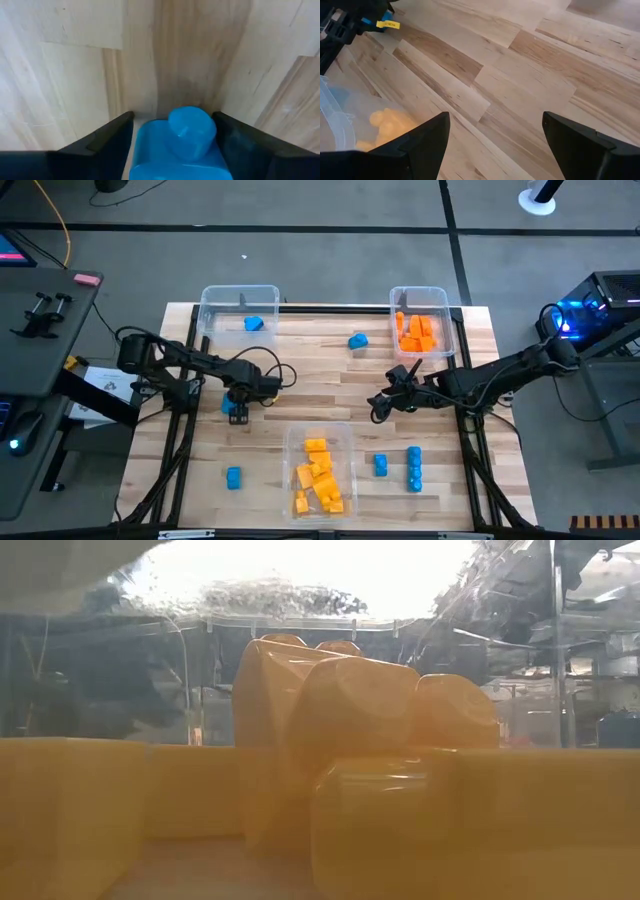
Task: Sort blocks
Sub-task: Put the blue game piece into the top left transparent bin
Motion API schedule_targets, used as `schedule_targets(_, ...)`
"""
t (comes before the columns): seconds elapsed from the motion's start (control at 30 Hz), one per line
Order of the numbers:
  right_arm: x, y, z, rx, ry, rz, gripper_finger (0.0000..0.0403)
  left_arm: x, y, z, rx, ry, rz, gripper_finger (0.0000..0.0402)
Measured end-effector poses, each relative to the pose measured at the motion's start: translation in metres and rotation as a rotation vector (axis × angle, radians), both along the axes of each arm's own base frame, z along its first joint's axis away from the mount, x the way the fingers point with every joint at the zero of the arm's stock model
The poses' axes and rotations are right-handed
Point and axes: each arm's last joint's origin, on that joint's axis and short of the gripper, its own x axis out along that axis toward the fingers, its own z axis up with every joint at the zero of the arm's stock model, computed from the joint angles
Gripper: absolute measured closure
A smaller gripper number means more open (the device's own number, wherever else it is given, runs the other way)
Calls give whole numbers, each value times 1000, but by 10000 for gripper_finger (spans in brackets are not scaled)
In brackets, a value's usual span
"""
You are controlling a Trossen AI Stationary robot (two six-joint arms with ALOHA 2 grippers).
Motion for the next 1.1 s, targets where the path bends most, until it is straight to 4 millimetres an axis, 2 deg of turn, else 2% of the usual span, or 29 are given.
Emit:
schedule_targets(0.1, 0, 0, 0, 0, 0, 0, 90, 1, 0, 1, -4, -3, 2, 195)
schedule_targets(0.23, 0, 0, 0, 0, 0, 0, 90, 10, 0, 8, -13, -27, -18, 329)
schedule_targets(0.27, 0, 0, 0, -1, 0, 0, 90, 14, 1, 11, -12, -45, -32, 337)
schedule_targets(0.37, 0, 0, 0, -1, 0, -1, 90, 30, 4, 32, -2, -158, -66, 337)
schedule_targets(0.47, 0, 0, 0, 1, -1, -3, 90, 35, 10, 60, 20, -223, -94, 337)
schedule_targets(0.57, 0, 0, 0, 4, -2, -6, 89, 39, 20, 105, 98, -414, -86, 337)
schedule_targets(0.7, 0, 0, 0, 6, -3, -8, 90, 25, 39, 171, 356, -765, -6, 337)
schedule_targets(0.8, 0, 0, 0, 20, -7, -24, 89, 2, 66, 203, 650, -930, 90, 335)
schedule_targets(0.87, 0, 0, 0, 21, -9, -26, 89, -15, 90, 208, 752, -929, 171, 334)
schedule_targets(0.97, 0, 0, 0, 28, -11, -33, 89, -37, 127, 202, 790, -849, 326, 330)
schedule_targets(1.1, 0, 0, 0, 40, -16, -46, 89, -52, 161, 194, 827, -798, 507, 296)
